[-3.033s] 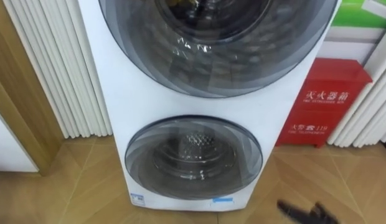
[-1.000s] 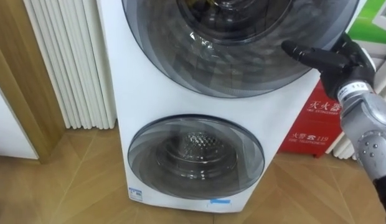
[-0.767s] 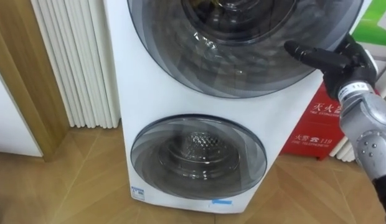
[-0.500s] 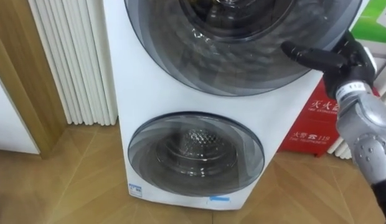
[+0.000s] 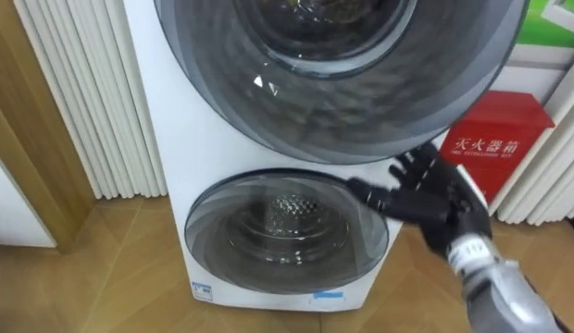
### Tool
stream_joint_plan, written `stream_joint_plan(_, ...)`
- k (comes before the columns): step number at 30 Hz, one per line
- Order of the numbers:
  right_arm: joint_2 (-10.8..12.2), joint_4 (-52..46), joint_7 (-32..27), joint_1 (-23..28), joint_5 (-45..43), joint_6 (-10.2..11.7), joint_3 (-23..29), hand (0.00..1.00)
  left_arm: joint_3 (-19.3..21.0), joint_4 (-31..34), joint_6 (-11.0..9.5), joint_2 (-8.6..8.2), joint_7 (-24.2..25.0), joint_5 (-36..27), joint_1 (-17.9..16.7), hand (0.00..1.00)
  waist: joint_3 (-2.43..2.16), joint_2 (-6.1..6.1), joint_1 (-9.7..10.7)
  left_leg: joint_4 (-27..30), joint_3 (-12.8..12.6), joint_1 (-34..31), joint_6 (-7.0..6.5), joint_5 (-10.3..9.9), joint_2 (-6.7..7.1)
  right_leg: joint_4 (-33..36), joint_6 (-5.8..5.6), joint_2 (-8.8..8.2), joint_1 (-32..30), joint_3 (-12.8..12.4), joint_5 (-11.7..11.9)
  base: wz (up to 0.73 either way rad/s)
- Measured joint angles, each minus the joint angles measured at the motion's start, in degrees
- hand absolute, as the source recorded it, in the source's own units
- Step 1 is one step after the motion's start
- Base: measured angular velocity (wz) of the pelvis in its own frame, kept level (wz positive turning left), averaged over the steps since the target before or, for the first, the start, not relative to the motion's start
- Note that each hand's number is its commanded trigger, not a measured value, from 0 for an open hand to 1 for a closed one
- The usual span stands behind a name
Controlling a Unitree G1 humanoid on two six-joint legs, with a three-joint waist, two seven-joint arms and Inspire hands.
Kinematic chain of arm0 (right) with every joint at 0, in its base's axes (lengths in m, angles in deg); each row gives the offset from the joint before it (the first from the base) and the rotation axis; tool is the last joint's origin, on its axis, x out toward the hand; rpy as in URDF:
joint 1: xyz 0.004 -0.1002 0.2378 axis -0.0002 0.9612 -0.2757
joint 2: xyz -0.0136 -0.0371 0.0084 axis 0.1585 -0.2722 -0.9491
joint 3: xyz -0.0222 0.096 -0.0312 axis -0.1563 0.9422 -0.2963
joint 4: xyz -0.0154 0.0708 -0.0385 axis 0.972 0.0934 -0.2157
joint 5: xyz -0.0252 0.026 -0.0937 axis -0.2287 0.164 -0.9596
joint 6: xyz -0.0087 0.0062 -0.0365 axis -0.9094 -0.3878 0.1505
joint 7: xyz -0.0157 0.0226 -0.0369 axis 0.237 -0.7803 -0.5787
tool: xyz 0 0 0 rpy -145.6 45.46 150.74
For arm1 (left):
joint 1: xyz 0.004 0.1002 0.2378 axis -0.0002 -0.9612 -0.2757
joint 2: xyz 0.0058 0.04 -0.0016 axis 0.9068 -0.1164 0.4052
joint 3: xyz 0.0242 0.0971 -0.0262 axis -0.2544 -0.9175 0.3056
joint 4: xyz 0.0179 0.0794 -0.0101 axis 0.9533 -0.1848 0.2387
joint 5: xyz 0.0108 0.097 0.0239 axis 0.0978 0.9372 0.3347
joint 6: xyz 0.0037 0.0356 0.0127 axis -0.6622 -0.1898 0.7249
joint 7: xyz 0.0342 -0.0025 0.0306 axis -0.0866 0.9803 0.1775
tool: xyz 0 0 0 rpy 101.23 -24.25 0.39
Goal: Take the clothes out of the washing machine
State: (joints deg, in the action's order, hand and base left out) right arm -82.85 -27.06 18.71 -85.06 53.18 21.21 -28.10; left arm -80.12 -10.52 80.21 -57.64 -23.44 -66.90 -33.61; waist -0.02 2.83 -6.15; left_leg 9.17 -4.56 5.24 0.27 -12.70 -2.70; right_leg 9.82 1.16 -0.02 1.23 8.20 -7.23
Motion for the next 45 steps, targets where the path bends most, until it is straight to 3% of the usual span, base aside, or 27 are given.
stream_joint_plan(5,0.03,-3.22,1.63,3.05,-6.69,0.00,-0.26,0.00,-0.14,0.14,-1.93,-0.07,-0.01,-0.94,-1.93,0.00,0.03,-0.06,0.70,0.01,0.01,-0.03,0.00,0.00,0.00,0.02,0.00,0.01,0.01,0.02,0.00,0.00)
stream_joint_plan(15,0.00,-7.72,3.72,5.68,-10.23,-0.51,-0.91,0.00,-1.81,-0.05,-2.59,-0.12,0.14,-0.94,-2.18,0.00,0.09,-0.56,1.93,-0.52,-0.24,0.05,0.00,0.00,0.00,0.03,0.00,0.05,-0.14,-0.25,0.00,-0.01)
stream_joint_plan(23,-0.58,-13.93,4.99,5.67,-10.74,-5.53,1.61,0.00,-0.62,-2.30,-4.60,-0.05,1.24,-0.81,-2.31,0.00,-0.07,-0.04,2.85,-0.39,-1.14,-0.51,-0.02,0.02,-0.04,0.44,0.00,0.12,-1.50,-1.06,0.00,-0.06)
stream_joint_plan(28,-0.70,-18.99,4.66,5.64,-11.15,-7.32,4.74,0.00,0.49,-2.41,-4.86,-0.23,1.01,-0.88,-1.89,0.00,-0.06,0.31,2.80,-0.34,-1.52,-0.57,-0.04,0.03,-0.04,1.02,0.00,0.12,-1.99,-1.61,0.00,-0.06)
stream_joint_plan(32,-0.57,-24.88,4.53,4.45,-10.93,-7.32,6.48,0.00,0.49,-3.97,-6.53,-0.40,0.68,-0.85,-1.28,0.00,-0.04,0.27,2.75,-0.32,-1.67,-0.39,-0.02,0.05,-0.12,1.00,0.00,0.23,-1.92,-1.77,0.00,-0.01)
stream_joint_plan(35,-0.35,-27.88,5.59,1.27,-10.15,-6.34,6.23,0.00,0.51,-4.51,-6.82,-0.38,0.67,-0.86,-1.11,0.00,0.01,0.32,2.60,-0.20,-1.69,-0.35,-0.01,0.05,-0.12,0.96,0.05,0.21,-1.81,-1.77,0.02,0.00)
stream_joint_plan(45,-0.64,-28.89,12.63,1.31,-10.26,-6.48,4.84,0.00,0.51,-4.59,-7.40,-0.06,1.42,-2.03,-1.07,0.00,0.17,0.62,2.77,0.05,-1.71,-0.52,0.03,0.04,-0.07,1.03,0.15,0.27,-1.89,-2.05,0.09,0.00)
